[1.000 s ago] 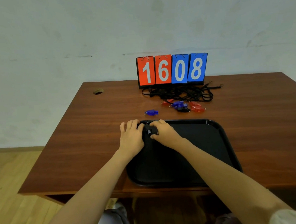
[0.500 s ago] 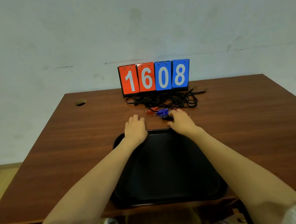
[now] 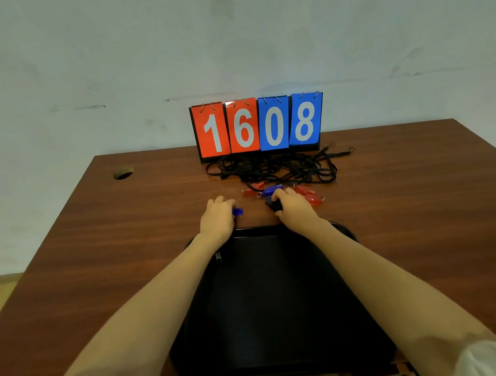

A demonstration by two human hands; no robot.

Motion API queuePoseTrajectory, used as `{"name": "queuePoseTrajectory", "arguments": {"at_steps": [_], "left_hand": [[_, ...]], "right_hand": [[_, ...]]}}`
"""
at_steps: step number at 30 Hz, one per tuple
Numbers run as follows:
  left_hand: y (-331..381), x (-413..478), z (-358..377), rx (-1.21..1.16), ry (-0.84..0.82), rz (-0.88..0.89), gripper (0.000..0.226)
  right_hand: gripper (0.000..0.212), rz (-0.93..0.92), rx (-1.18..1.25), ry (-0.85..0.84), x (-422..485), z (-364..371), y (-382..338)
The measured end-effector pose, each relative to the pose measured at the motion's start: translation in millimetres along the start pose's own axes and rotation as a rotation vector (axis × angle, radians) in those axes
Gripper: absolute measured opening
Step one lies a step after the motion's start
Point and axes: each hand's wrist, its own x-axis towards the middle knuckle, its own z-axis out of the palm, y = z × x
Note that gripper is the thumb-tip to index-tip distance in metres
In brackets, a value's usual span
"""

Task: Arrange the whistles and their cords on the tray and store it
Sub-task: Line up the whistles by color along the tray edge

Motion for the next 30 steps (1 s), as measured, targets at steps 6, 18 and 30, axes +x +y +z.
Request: {"name": "queuePoseTrajectory", "arguments": {"at_steps": [6,18,30], "left_hand": [[7.2,-2.4,-4.4,0.012,-0.011,0.049,0.030],[23.6,-76.4,-36.0,-0.481,0.141,0.096,0.032],[8.0,-147.1,-18.7,-0.093,-0.077,0.289,0.035]], "right_hand": [[0.034,0.001,-0.016,-0.009,-5.5,1.0,-10.3],[0.029,0.063,0.817,0.288,-71.1,-15.5,-32.4],[0.023,0.154,0.681,0.130,-110.2,3.8,-41.6]]}}
